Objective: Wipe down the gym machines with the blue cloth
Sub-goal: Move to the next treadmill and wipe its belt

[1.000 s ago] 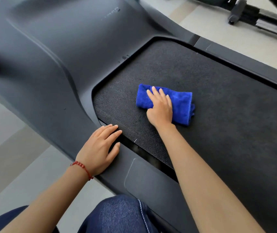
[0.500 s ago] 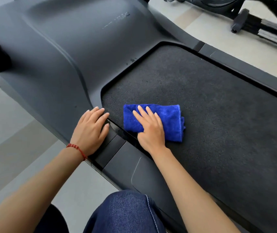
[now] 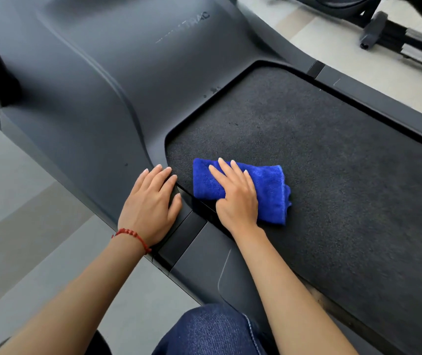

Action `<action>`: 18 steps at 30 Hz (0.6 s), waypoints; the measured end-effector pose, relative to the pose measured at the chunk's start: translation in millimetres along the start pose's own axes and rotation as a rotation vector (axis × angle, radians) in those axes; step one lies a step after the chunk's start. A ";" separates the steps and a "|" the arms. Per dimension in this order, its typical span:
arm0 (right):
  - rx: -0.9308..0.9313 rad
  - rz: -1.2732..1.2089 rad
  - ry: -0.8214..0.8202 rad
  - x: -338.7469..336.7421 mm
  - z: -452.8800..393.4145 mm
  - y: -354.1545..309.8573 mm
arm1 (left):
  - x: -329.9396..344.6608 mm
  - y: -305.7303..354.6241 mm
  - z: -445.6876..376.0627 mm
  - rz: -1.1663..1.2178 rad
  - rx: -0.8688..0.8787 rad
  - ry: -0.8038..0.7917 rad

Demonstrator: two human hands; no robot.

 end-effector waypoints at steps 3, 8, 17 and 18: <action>0.031 0.043 0.016 3.3 -20.8 0.5 | -1.4 -1.5 -0.2 0.013 -0.002 0.008; 0.008 0.061 -0.013 6.0 -55.3 10.0 | -2.2 -2.5 -0.5 0.018 -0.002 0.018; -0.017 0.035 -0.057 10.8 -128.9 34.8 | -3.6 -2.5 -0.2 0.036 0.009 0.045; -0.013 0.030 -0.057 11.4 -138.4 37.8 | -3.8 -2.5 -0.2 0.039 0.009 0.047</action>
Point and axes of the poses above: each hand's wrist, its own z-axis away from the middle knuckle, its own x-axis out of the palm, y = z × x, the point moved 10 cm from there along -z, towards the middle knuckle, and after that the axes turned 4 degrees about z, right-handed, at the moved point
